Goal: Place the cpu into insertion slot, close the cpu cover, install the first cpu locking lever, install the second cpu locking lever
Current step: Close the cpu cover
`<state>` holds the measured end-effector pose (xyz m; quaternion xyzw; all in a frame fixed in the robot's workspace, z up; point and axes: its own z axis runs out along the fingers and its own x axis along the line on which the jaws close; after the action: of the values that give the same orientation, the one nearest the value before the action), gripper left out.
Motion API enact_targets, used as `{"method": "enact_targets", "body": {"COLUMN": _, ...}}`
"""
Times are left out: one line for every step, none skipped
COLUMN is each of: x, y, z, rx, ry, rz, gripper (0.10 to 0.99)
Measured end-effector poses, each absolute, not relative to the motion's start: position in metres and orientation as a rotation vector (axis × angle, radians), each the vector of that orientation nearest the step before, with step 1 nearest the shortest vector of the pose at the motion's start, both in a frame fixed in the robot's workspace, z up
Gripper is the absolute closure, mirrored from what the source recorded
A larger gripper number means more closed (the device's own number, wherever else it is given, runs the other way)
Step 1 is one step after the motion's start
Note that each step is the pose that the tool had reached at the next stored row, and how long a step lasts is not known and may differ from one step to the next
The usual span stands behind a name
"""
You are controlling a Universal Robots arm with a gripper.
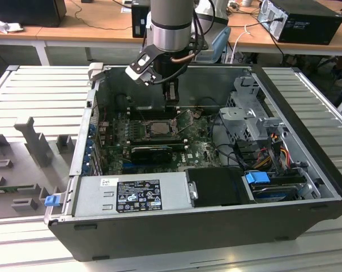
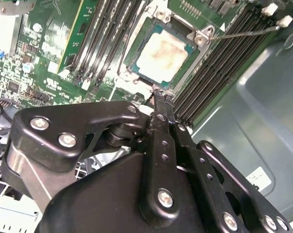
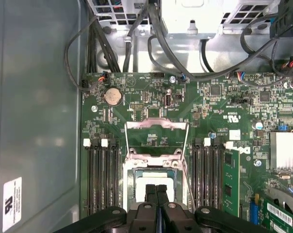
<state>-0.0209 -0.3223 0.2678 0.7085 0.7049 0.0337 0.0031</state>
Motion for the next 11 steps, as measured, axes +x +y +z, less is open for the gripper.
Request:
{"method": "enact_targets", "body": {"x": -0.0196, "y": -0.3222, "z": 0.2678, "rx": 2.221, "ry": 2.210, "rz": 0.106, "gripper": 0.980}}
{"method": "enact_targets", "body": {"x": -0.0183, "y": -0.3221, "z": 0.2678, "rx": 2.221, "ry": 2.210, "rz": 0.106, "gripper": 0.980}}
{"method": "enact_targets", "body": {"x": -0.0169, "y": -0.3220, "z": 0.2678, "rx": 2.221, "ry": 2.210, "rz": 0.106, "gripper": 0.980}}
{"method": "enact_targets", "body": {"x": -0.0154, "y": -0.3219, "z": 0.2678, "rx": 2.221, "ry": 2.210, "rz": 0.106, "gripper": 0.980}}
{"method": "enact_targets", "body": {"x": -0.0145, "y": -0.3218, "z": 0.2678, "rx": 2.221, "ry": 2.210, "rz": 0.106, "gripper": 0.980}}
{"method": "enact_targets", "body": {"x": -0.0138, "y": -0.3217, "z": 0.2678, "rx": 2.222, "ry": 2.210, "rz": 0.106, "gripper": 0.980}}
{"method": "enact_targets", "body": {"x": -0.0132, "y": -0.3216, "z": 0.2678, "rx": 2.221, "ry": 2.210, "rz": 0.106, "gripper": 0.980}}
{"method": "enact_targets", "body": {"x": -0.0125, "y": -0.3214, "z": 0.2678, "rx": 2.221, "ry": 2.210, "rz": 0.106, "gripper": 0.980}}
{"method": "enact_targets", "body": {"x": -0.0121, "y": -0.3213, "z": 0.2678, "rx": 2.221, "ry": 2.210, "rz": 0.106, "gripper": 0.980}}
{"method": "enact_targets", "body": {"x": -0.0113, "y": -0.3212, "z": 0.2678, "rx": 2.221, "ry": 2.210, "rz": 0.106, "gripper": 0.980}}
{"method": "enact_targets", "body": {"x": -0.0103, "y": -0.3210, "z": 0.2678, "rx": 2.221, "ry": 2.210, "rz": 0.106, "gripper": 0.980}}
